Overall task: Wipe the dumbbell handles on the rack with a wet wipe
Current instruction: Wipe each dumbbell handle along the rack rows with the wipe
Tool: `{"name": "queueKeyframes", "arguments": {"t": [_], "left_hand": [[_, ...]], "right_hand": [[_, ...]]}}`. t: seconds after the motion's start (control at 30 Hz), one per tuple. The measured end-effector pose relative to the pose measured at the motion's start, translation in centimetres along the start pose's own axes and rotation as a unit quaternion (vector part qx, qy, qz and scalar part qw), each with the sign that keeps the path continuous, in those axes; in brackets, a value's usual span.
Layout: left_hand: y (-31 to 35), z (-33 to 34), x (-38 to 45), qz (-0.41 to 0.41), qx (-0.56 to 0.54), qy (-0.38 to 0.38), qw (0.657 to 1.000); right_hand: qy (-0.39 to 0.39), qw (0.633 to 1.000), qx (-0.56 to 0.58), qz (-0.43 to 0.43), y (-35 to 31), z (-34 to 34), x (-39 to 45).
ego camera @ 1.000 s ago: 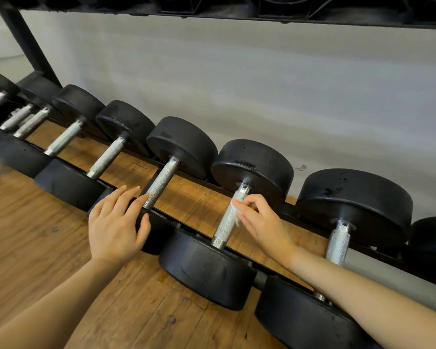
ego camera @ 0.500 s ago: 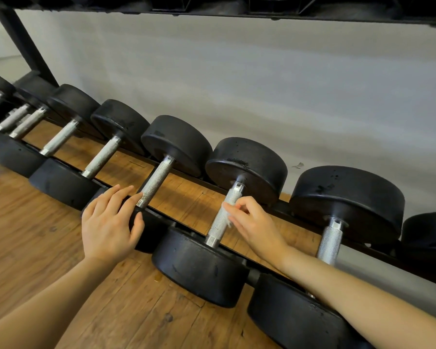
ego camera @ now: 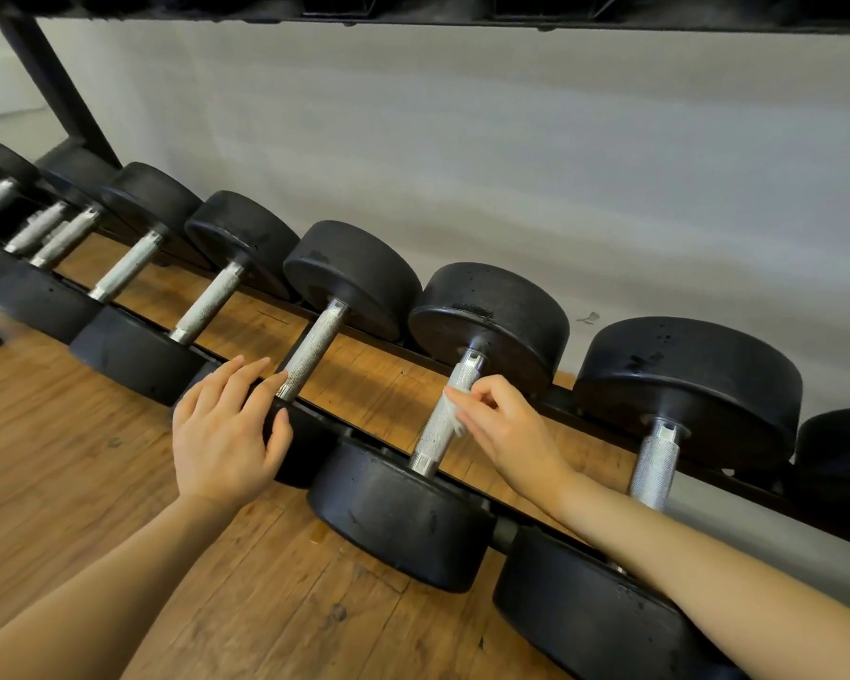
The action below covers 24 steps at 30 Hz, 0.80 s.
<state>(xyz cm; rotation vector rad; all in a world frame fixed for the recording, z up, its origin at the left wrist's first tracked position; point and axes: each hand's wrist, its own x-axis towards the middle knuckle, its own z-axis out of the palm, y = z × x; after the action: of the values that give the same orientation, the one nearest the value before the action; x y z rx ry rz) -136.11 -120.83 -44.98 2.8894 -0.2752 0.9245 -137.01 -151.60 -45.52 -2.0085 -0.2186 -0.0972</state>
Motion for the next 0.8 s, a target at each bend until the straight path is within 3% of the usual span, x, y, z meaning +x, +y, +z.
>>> {"name": "queueKeyframes", "arguments": {"t": [0.17,0.27,0.33,0.43,0.47,0.63,0.8], "left_hand": [[-0.1,0.1,0.0,0.002,-0.001,0.004,1.0],[-0.2,0.1,0.0,0.002,0.002,0.0,1.0],[-0.2,0.1,0.0,0.001,0.002,0.0,1.0],[-0.2,0.1,0.0,0.002,0.002,-0.002,1.0],[-0.3,0.1,0.0,0.004,0.001,-0.002,1.0],[-0.3,0.2,0.0,0.003,0.0,0.0,1.0],[-0.4,0.3,0.0,0.004,-0.001,0.001,1.0]], "right_hand": [[-0.071,0.996,-0.055,-0.02,-0.9,0.1,-0.6],[-0.024,0.997,-0.074,-0.014,-0.8,-0.6,0.4],[0.002,0.986,-0.152,-0.068,-0.5,-0.8,0.7],[-0.018,0.884,-0.362,-0.295,0.9,-0.5,0.6],[-0.034,0.865,-0.383,-0.322,1.3,-0.3,0.6],[0.003,0.854,-0.401,-0.331,1.5,-0.6,1.5],[-0.05,0.872,-0.37,-0.316,0.9,0.4,1.3]]}}
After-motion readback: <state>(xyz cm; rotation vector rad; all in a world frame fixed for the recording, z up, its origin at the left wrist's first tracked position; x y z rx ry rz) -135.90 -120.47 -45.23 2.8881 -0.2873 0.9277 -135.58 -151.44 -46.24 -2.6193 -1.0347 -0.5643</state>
